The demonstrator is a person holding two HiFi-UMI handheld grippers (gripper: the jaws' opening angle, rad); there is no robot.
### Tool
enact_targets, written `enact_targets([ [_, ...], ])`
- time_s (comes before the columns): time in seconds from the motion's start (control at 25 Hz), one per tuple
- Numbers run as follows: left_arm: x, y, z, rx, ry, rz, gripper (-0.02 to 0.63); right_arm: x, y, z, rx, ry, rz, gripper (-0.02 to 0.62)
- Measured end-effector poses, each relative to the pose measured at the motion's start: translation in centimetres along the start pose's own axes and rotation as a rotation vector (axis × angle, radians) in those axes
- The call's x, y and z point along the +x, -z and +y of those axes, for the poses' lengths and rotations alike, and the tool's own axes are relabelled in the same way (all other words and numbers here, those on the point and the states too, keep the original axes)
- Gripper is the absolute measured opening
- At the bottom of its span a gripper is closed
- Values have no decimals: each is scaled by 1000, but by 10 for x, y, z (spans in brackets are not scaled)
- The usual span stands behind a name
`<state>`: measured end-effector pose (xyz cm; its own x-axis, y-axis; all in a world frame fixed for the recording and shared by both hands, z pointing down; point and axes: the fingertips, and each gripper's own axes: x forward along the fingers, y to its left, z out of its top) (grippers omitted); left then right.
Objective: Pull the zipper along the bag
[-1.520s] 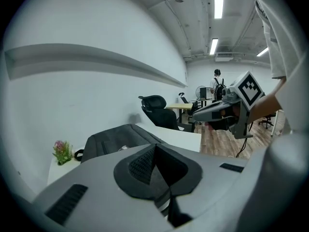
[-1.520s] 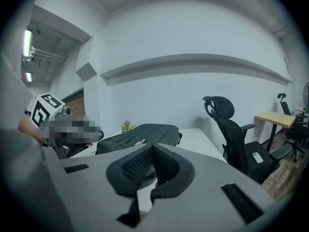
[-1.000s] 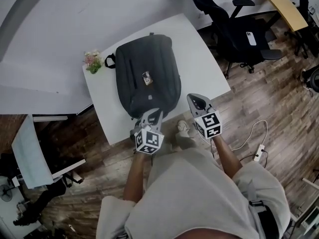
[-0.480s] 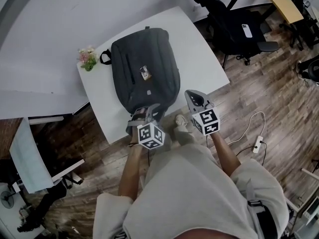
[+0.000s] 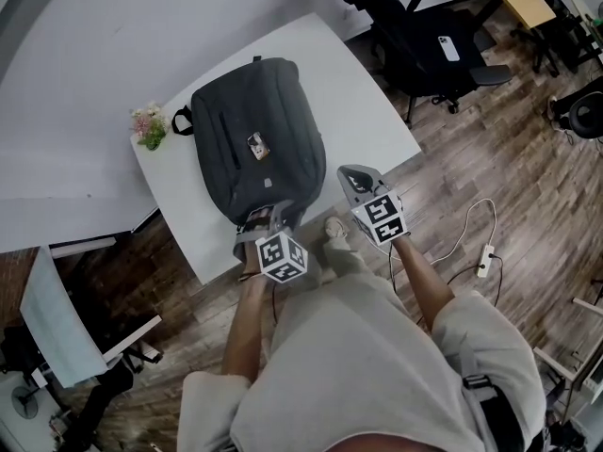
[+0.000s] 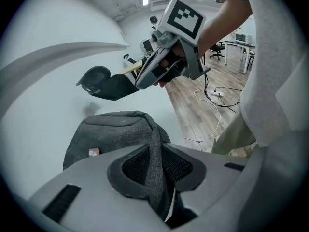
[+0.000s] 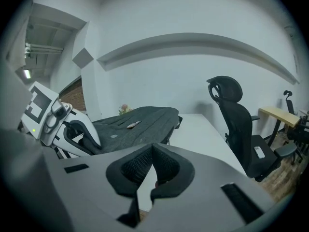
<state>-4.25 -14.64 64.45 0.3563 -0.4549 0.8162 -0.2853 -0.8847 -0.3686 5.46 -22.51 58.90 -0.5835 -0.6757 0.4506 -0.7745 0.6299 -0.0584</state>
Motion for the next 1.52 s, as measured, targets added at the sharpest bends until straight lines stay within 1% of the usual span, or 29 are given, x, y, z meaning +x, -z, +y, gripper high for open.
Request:
enact_targets([
  [0.16, -6, -2, 3, -33, -5, -23, 84, 15, 7, -10, -16, -12, 29, 14],
  [0.32, -12, -7, 7, -81, -16, -50, 84, 32, 18, -20, -36, -35, 69, 14],
  [0.44, -17, -11, 10, -89, -23, -55, 84, 40, 25, -26, -46, -45, 95, 14],
  [0.6, -25, -15, 16, -132, -33, -90, 80, 50, 31, -31, -59, -56, 118, 14],
  [0.76, -32, -18, 21, -154, -47, -116, 78, 61, 37, -34, -90, -66, 151, 14],
  [0.88, -34, -18, 22, -159, -53, -120, 78, 71, 35, -38, -136, -67, 167, 14],
  [1.04, -33, -18, 21, -158, -56, -117, 78, 86, 31, -45, -249, -76, 190, 16],
  [1.12, -33, -18, 21, -160, -56, -116, 78, 95, 30, -48, -289, -94, 199, 54],
  [1.16, -33, -19, 22, -160, -56, -116, 78, 98, 30, -49, -300, -106, 202, 98],
  [1.2, -33, -19, 22, -160, -56, -114, 78, 102, 29, -49, -308, -116, 204, 107],
  [1.32, -34, -19, 21, -159, -58, -110, 78, 112, 30, -50, -333, -141, 216, 107],
  [1.52, -34, -20, 21, -159, -64, -104, 78, 125, 37, -44, -416, -164, 235, 120],
])
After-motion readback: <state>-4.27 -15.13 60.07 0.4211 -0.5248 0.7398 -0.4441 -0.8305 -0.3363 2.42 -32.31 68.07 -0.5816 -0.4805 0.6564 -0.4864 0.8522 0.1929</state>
